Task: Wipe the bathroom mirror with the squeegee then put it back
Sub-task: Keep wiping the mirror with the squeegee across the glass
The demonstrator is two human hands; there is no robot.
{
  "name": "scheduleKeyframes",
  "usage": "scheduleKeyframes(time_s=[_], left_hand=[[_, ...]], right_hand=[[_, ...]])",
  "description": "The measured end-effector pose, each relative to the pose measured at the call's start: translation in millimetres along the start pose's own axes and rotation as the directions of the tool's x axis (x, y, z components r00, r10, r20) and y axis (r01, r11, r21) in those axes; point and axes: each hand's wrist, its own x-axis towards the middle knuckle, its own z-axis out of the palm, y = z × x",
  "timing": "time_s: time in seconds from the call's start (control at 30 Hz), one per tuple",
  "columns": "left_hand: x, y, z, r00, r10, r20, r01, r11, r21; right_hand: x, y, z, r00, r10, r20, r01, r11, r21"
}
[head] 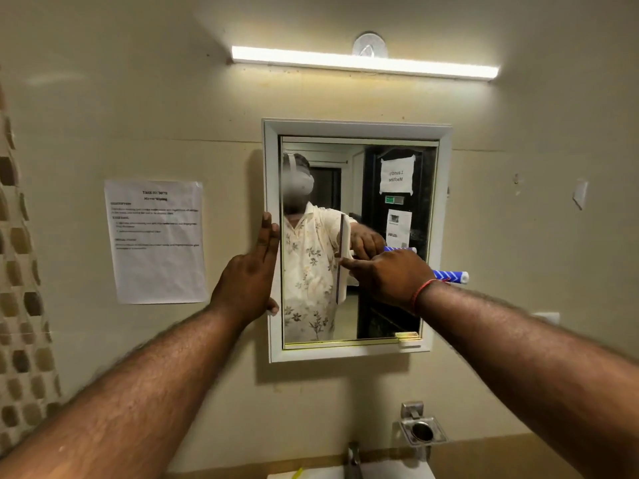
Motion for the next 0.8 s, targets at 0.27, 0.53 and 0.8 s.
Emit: scheduleKeyframes(time_s=[0.27,0.53,0.8], left_hand=[[-13,-1,14,0.999,-0.019,0.046,0.018,1.000,0.009],[-18,-2,25,0.999,-0.013,0.049,0.014,0.999,-0.030],[-17,-3,28,0.999,0.009,0.035,-0.007,0.999,-0.051]], right_hand=[[-16,30,9,0.999,-0.001,0.050,0.000,1.000,0.020],[-30,55,18,1.000,-0.029,0.009,0.029,1.000,-0.011],[-72,97,22,0.996,0.066,0.053,-0.062,0.995,-0.072]])
